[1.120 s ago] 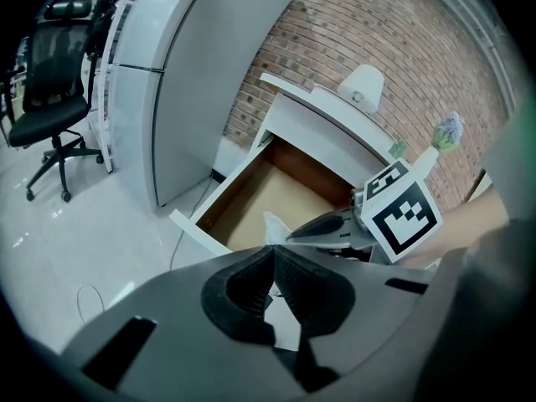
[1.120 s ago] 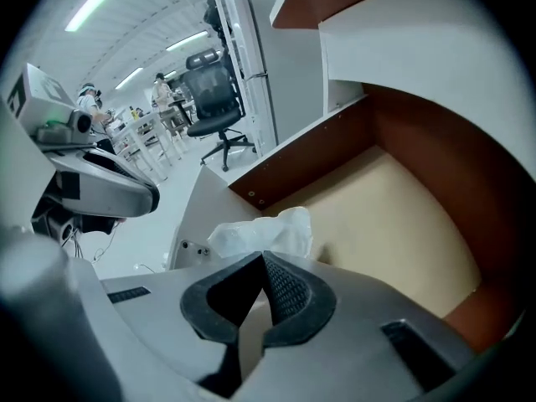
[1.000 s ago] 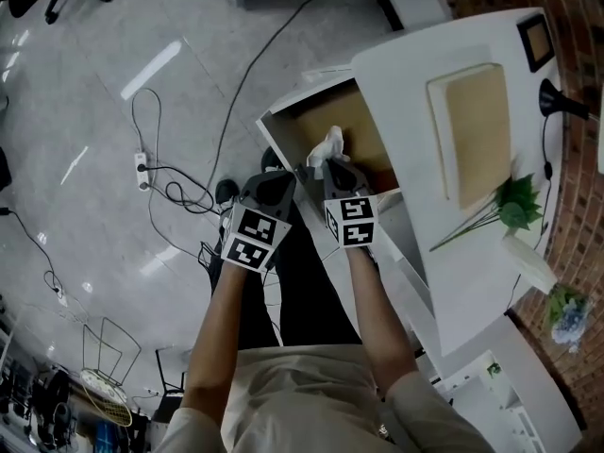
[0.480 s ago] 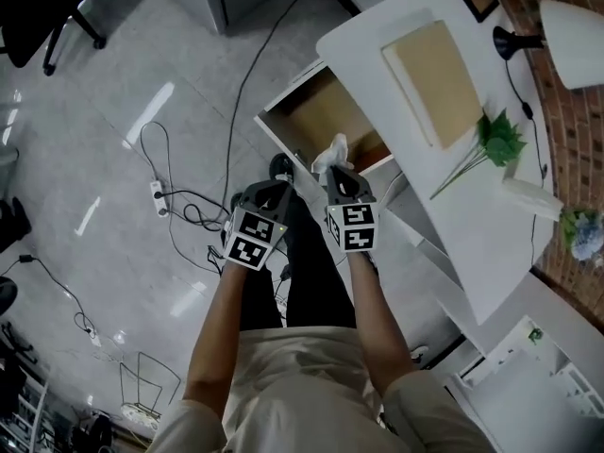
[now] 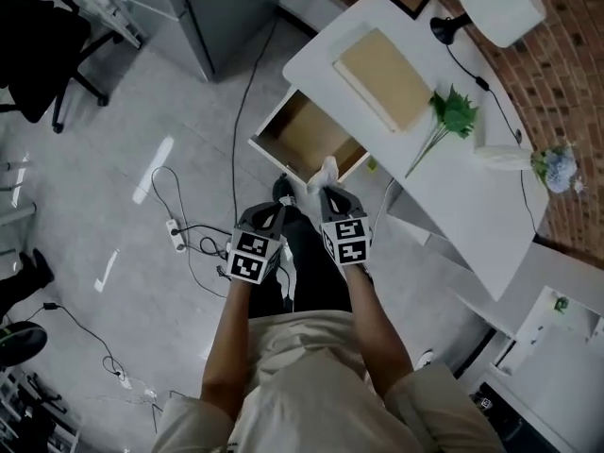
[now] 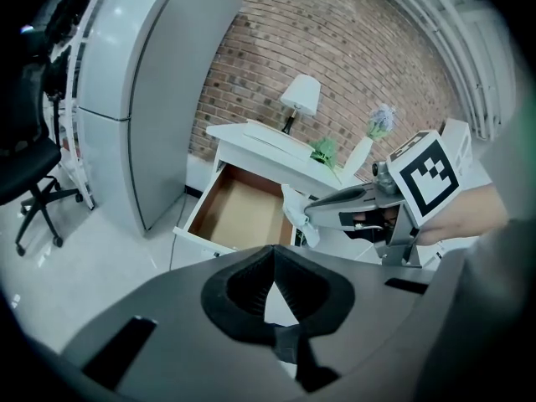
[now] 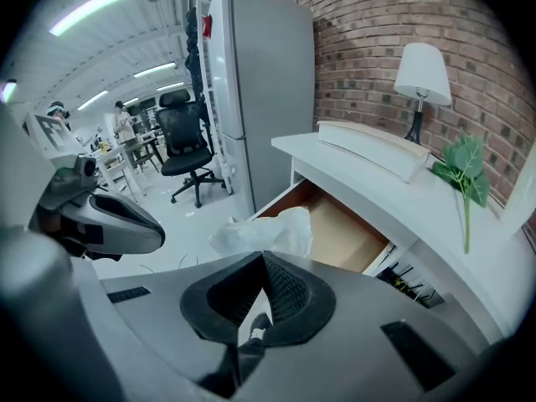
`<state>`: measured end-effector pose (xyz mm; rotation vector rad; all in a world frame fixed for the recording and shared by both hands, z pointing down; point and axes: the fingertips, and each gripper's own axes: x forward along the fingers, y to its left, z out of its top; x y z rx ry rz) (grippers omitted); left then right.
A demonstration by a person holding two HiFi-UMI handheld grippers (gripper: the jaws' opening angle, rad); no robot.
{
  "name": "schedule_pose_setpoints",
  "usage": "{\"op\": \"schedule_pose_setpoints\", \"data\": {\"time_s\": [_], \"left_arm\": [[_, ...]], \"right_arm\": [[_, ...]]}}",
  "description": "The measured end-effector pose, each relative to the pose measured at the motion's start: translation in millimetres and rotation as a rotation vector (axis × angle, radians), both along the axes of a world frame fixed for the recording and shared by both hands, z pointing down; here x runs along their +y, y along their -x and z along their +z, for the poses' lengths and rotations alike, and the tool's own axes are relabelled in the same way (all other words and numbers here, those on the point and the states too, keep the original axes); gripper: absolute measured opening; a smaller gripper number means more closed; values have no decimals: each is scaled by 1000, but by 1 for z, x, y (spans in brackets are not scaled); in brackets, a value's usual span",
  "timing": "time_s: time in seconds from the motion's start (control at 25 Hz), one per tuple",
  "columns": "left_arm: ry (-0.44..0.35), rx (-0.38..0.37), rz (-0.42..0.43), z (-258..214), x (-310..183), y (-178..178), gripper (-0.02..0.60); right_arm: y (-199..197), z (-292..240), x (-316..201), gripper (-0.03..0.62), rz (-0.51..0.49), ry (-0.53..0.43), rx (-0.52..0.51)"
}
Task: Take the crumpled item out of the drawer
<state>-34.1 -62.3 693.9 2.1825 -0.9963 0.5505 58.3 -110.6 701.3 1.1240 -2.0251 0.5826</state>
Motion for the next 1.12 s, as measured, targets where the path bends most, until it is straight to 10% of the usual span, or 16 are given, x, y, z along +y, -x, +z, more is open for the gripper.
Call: {"op": "schedule_pose_setpoints", "data": {"time_s": [1.12], "left_arm": [[-192,-3,-19,-180,51,42,14]], "right_arm": [[62,-164,89,26,-19,-158,-195]]}}
